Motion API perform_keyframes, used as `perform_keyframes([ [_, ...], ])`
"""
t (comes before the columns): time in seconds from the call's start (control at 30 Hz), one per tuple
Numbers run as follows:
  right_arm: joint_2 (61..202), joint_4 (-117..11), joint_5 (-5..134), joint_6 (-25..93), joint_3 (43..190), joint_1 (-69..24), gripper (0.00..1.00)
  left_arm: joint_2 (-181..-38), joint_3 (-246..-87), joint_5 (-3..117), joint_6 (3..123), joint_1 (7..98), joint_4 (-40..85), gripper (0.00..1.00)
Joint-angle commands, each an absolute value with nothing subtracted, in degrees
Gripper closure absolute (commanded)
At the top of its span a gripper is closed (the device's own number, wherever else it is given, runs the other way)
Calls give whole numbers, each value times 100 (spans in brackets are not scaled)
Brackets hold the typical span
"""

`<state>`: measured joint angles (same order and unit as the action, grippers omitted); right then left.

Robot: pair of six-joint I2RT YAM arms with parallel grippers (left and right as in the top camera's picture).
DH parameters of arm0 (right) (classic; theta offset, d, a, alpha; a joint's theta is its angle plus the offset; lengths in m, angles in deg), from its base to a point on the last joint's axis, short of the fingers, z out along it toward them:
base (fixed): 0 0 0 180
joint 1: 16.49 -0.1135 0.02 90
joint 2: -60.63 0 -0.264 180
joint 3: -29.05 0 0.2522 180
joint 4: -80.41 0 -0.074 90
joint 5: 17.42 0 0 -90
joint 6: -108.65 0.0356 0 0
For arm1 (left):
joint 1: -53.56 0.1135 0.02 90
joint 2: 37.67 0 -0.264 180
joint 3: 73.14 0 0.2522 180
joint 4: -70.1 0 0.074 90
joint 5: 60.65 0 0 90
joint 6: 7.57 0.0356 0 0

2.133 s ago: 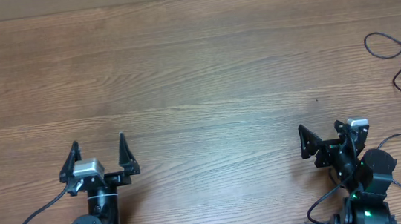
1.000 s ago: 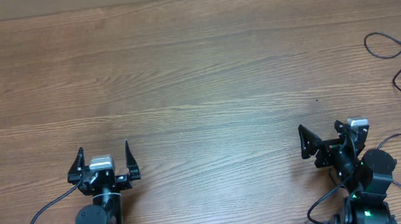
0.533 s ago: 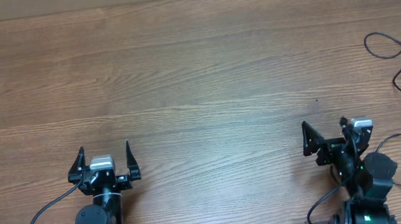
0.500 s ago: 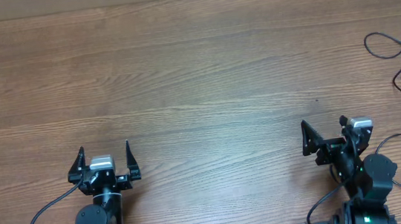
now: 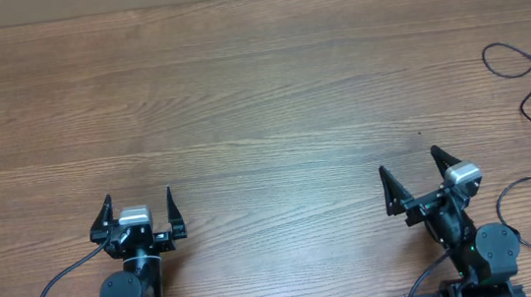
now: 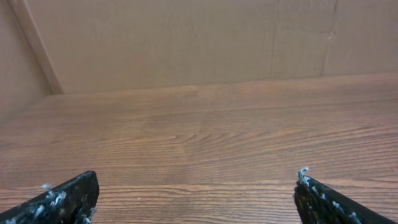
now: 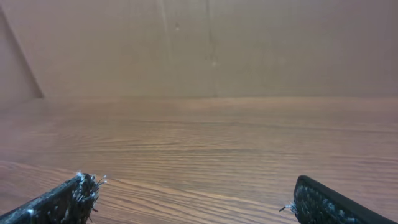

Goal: Untangle cables

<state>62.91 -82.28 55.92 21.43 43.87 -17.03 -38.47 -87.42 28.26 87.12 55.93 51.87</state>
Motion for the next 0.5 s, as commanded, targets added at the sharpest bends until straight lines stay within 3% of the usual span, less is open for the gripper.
perform_keyframes([
  [0.0,6075,-8245,5734,2143,4330,-1748,0,-3803,-8720,2896,8694,5617,5191,0],
  [0.47,6079,-8153,6505,2141,4330,-1711,0,-3803,-8720,2896,8694,5617,5191,0],
])
